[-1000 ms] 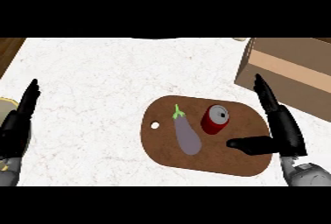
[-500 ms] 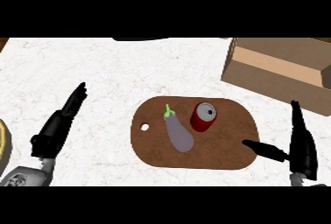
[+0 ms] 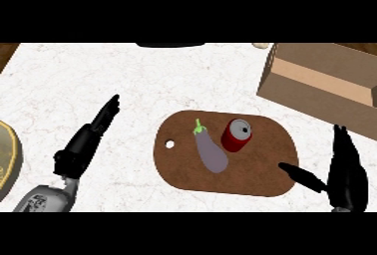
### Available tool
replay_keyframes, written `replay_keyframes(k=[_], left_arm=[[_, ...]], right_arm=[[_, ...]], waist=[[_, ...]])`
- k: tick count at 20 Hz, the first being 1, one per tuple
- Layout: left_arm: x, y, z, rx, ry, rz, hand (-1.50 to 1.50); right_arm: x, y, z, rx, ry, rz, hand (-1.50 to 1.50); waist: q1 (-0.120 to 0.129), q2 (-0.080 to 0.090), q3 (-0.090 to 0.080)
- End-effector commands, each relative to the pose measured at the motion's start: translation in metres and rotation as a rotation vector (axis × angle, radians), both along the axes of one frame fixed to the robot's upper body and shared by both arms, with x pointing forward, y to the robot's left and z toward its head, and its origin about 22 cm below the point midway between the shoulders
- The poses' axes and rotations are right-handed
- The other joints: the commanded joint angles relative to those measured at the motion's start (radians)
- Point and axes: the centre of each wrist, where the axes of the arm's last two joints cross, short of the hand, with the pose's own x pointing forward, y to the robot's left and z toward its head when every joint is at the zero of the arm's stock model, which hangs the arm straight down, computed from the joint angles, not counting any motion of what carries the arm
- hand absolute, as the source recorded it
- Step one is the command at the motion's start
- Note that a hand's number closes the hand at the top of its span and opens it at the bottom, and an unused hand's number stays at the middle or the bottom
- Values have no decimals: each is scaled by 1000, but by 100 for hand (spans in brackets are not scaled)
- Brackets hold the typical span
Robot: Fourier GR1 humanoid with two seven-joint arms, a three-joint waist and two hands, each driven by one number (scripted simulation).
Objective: Pick the can from the cutting board and place it in the cardboard box
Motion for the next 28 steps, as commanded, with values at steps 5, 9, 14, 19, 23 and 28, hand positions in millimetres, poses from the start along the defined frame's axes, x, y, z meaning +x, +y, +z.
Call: replay_keyframes(k=[5,9,14,19,23,28], left_arm=[[5,-13,7,-19,13,-57,0],[6,-21,9,-18,19,-86,0],[7,-30,8,-11,19,-71,0],[9,-26,8,-14,18,-81,0],[10,-37,7,-28,2,-77,0],[16,-39,16,-48,36,-81,0]], right_arm=[[2,76,38,83,218,-31,-150],[14,110,75,92,262,-90,-150],[23,163,103,105,268,-158,-150],[42,177,117,55,314,-198,-150],[45,183,104,44,380,-202,-150],[54,176,104,51,406,-226,-150]], waist=[[46,3,12],[60,2,16],[72,7,23],[70,11,26],[73,14,28],[71,13,29]])
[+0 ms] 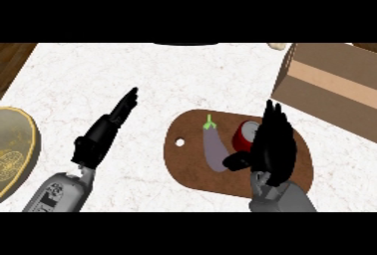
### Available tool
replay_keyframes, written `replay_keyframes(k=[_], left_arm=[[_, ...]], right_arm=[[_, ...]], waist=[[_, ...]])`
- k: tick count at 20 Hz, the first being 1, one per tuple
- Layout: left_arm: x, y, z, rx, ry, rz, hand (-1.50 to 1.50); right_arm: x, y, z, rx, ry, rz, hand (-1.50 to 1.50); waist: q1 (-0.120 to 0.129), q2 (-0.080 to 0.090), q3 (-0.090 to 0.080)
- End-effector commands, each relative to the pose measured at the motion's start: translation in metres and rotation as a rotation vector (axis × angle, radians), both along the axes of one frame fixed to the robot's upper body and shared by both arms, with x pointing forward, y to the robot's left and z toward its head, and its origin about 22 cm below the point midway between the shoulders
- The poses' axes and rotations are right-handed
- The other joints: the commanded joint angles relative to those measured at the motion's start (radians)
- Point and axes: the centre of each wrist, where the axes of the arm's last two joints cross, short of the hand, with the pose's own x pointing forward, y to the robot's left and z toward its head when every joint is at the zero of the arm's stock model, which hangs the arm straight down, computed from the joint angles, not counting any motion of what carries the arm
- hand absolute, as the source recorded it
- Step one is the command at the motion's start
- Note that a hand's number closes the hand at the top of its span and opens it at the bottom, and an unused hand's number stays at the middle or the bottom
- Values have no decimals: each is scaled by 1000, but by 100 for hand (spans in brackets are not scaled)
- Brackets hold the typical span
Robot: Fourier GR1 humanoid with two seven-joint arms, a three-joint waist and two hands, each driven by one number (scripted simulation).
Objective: Pick the can from the cutting board and place it in the cardboard box
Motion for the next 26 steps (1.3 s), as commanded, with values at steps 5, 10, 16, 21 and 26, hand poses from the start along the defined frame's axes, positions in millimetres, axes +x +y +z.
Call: replay_keyframes(k=[5,10,16,21,26], left_arm=[[-5,-7,-8,-5,-4,-2,0],[4,-5,10,8,0,-2,0],[4,-4,13,-6,-11,-10,0],[-8,-3,2,9,-10,-8,0],[7,-10,10,12,-16,-2,0]], right_arm=[[13,11,17,-40,97,-182,-150],[14,9,9,-60,138,-190,-150],[24,8,9,-26,192,-177,-150],[20,8,-12,-13,228,-192,-150],[34,13,-10,-1,245,-179,-150]], waist=[[5,3,2],[3,1,3],[7,2,3],[10,1,3],[6,6,4]])
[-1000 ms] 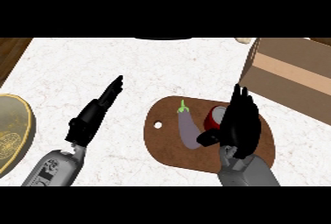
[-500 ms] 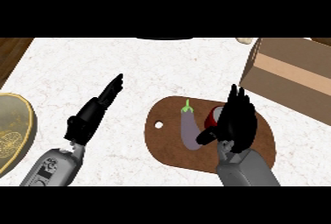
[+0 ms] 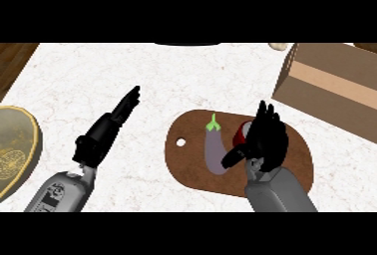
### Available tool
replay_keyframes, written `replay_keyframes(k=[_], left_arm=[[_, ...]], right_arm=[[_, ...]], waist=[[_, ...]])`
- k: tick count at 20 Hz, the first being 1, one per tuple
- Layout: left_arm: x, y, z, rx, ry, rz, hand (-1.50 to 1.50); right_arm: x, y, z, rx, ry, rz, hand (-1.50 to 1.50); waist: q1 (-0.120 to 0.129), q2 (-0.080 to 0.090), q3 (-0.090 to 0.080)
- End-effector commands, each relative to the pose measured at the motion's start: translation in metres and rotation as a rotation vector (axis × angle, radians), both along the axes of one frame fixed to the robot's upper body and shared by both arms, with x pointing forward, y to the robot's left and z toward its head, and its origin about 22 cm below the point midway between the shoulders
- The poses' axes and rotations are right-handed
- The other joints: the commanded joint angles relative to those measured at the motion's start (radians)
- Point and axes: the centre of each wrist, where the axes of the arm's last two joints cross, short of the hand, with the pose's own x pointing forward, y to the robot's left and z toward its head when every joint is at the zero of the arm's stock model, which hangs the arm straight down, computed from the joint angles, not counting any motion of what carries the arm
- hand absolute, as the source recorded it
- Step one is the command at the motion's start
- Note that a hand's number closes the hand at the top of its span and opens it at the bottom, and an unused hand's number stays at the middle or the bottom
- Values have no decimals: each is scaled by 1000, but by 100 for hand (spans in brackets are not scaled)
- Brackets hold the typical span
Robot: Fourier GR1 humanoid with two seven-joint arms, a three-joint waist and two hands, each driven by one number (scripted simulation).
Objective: Pick the can from the cutting board and place it in the cardboard box
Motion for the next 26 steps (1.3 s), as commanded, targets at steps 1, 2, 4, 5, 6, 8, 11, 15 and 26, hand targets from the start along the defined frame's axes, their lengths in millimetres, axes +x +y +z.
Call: replay_keyframes(k=[1,2,4,5,6,8,11,15,26], left_arm=[[7,3,-1,-5,1,9,0],[8,7,1,-1,21,4,0],[9,0,-2,-13,13,11,0],[-5,-5,-4,0,15,-8,0],[4,12,3,1,-7,11,0],[-3,-6,-3,5,4,2,0],[9,3,5,18,-2,1,0],[2,-4,-2,-1,-11,10,0],[2,5,-6,6,-6,9,0]], right_arm=[[1,14,-9,-9,112,-181,-150],[1,12,-4,-21,125,-172,-150],[-2,11,-5,-14,111,-184,-150],[-4,9,-20,-23,134,-208,-150],[-6,6,-17,-32,138,-210,-150],[-12,10,-34,-48,154,-215,-150],[1,8,-29,-60,161,-223,-150],[-1,-4,-32,-37,186,-194,150],[-3,-46,-45,-160,95,154,150]], waist=[[-1,9,2],[-5,7,2],[-9,7,2],[2,6,3],[-5,6,2],[1,6,3],[0,9,3],[-6,8,3],[-11,8,3]])
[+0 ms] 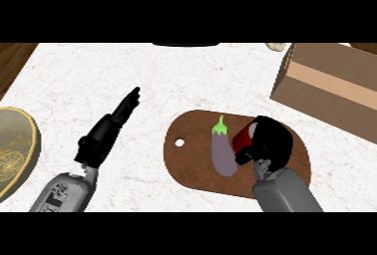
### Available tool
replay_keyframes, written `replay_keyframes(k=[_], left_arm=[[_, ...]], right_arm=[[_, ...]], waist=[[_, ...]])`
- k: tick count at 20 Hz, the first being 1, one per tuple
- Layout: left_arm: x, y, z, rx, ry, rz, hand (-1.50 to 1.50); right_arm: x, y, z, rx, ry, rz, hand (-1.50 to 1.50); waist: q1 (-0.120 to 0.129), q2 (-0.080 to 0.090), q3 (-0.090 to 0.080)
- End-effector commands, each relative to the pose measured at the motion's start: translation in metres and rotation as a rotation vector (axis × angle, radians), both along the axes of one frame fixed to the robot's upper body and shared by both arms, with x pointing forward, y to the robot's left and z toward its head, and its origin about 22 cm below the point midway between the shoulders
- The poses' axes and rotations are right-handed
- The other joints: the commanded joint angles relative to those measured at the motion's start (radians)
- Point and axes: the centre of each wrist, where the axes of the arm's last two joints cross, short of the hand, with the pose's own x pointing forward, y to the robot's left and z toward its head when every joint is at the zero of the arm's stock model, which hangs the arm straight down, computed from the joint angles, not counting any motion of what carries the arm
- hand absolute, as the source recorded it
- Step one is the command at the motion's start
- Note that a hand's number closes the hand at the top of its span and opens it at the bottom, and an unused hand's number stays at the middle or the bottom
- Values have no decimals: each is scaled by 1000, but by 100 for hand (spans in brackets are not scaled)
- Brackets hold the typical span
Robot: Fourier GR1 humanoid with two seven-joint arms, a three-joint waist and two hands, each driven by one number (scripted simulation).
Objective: Pick the can from the cutting board and place it in the cardboard box
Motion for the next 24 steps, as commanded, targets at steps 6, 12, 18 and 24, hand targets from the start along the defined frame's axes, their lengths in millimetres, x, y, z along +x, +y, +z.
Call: replay_keyframes(k=[6,12,18,24], left_arm=[[-3,0,-3,6,-13,15,0],[-3,-9,0,-7,6,-1,0],[8,0,1,5,-1,21,0],[1,0,8,-5,-2,16,0]], right_arm=[[-16,-100,-19,-145,-35,396,150],[-21,-109,30,-274,-235,346,150],[-57,-101,109,-260,-354,412,150],[-83,-101,155,-160,-545,375,150]], waist=[[-6,14,8],[-11,12,7],[-21,11,7],[-11,10,8]])
